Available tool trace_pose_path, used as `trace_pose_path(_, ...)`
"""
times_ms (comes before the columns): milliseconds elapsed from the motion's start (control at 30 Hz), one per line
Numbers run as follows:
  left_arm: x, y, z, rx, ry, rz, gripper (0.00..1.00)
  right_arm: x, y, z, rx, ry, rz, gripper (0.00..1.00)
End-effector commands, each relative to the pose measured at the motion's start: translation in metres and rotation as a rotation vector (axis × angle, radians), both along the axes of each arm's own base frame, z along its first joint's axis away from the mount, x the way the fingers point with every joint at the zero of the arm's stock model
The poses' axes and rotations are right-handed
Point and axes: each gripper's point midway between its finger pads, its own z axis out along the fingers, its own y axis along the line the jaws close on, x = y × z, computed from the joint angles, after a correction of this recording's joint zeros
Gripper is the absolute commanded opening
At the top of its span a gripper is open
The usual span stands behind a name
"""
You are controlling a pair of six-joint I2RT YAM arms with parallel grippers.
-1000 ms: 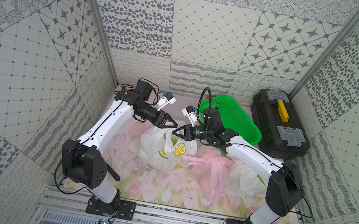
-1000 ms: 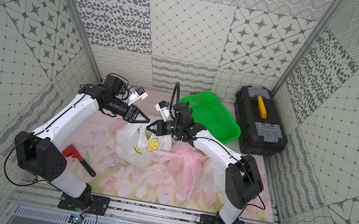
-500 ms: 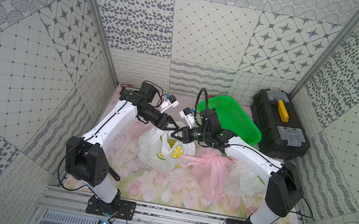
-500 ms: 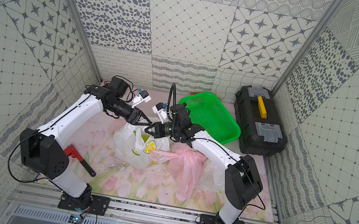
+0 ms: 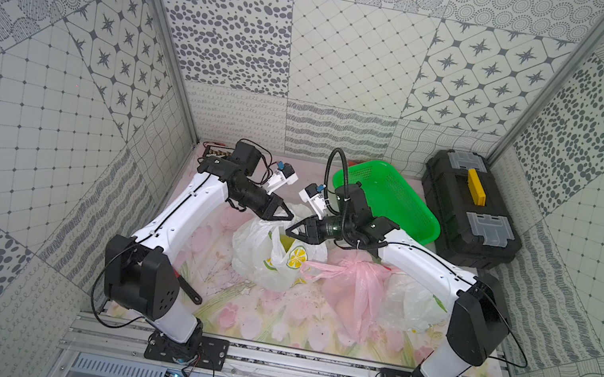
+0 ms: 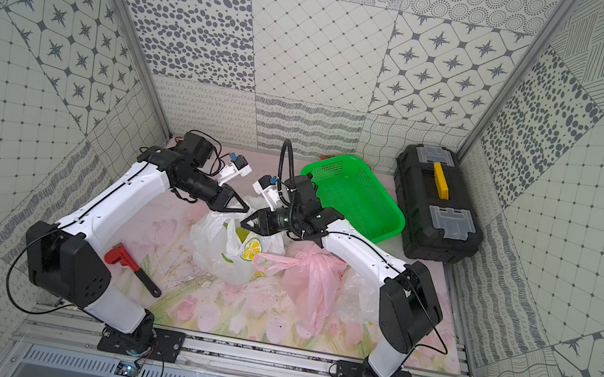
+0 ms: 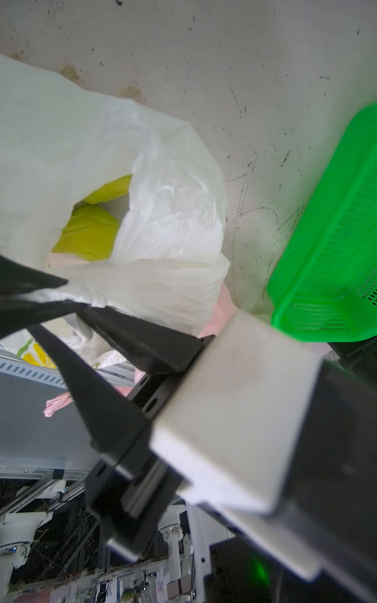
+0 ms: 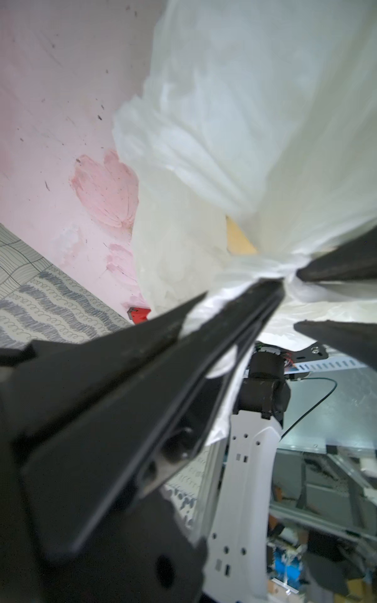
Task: Place the pears into plastic bags & tie knots
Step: Tie the plastic bag at the center of the board.
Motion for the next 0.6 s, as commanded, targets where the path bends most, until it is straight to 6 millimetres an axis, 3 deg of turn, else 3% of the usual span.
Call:
trace_pose_path(0,0.004,-0.001,0.016,-0.029,-0.126,-0.029,0.0,-0.009,-0.013,0.041,0.037,-0.15,0.062,0.37)
trace_pose_path(100,-0.001,-0.003,0.018,-0.038,-0.148,-0.058,0.0,0.007,-0.029,0.059,0.031,-0.209,0.003,0.4)
trace_pose_path(233,-0.01,-0.008,0.026,-0.064,-0.196,-0.105,0.0,0.023,-0.044,0.059,-0.11,-0.379,-0.028,0.53)
trace_pose_path(400,-0.016,-0.013,0.032,-0.082,-0.237,-0.143,0.0,0.021,-0.035,0.041,-0.249,-0.493,0.081,0.65)
trace_pose_path(567,-0.022,-0.016,0.034,-0.087,-0.235,-0.167,0.0,0.03,-0.02,0.039,-0.234,-0.483,0.116,0.65)
